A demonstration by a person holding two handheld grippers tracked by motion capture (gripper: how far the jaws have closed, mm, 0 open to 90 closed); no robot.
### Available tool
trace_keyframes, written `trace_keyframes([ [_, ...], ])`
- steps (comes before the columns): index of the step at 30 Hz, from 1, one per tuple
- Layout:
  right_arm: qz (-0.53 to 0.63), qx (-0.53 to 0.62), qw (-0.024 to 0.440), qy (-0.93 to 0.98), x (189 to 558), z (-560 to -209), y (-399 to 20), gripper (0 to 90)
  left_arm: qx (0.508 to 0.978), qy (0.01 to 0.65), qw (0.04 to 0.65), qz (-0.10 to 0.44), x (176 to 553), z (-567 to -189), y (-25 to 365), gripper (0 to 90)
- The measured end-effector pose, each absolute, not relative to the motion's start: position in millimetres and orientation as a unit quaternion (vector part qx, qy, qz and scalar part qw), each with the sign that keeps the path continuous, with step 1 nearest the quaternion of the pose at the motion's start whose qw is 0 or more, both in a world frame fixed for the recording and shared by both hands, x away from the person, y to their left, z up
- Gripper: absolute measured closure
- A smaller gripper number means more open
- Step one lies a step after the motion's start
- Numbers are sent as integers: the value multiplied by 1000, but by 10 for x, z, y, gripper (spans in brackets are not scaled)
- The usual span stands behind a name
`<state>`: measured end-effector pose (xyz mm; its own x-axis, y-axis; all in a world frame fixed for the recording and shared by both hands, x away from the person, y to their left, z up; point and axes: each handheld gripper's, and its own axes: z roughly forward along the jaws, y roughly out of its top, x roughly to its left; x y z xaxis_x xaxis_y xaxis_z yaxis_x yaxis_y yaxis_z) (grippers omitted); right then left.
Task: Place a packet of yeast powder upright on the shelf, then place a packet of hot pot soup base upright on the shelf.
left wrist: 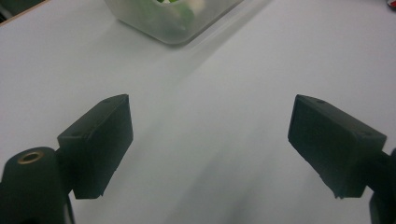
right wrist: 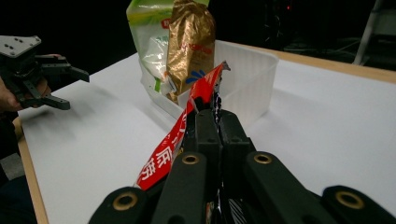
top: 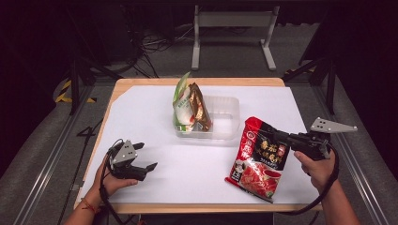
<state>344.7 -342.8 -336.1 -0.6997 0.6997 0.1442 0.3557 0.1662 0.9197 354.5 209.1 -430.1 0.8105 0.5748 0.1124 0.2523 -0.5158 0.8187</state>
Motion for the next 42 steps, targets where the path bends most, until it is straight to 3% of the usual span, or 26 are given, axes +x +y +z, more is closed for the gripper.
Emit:
trace_keyframes([
  [20,539,330,213,745,3276,-3088,-3232,891,850,250,419,198,3541,-4320,2106,146],
  [29,520,325,258,746,3209,-2944,-3127,891,850,252,421,194,3521,-4323,2096,146],
  [42,522,341,286,727,3341,-2882,-3142,891,849,252,423,190,3538,-4329,2093,146],
])
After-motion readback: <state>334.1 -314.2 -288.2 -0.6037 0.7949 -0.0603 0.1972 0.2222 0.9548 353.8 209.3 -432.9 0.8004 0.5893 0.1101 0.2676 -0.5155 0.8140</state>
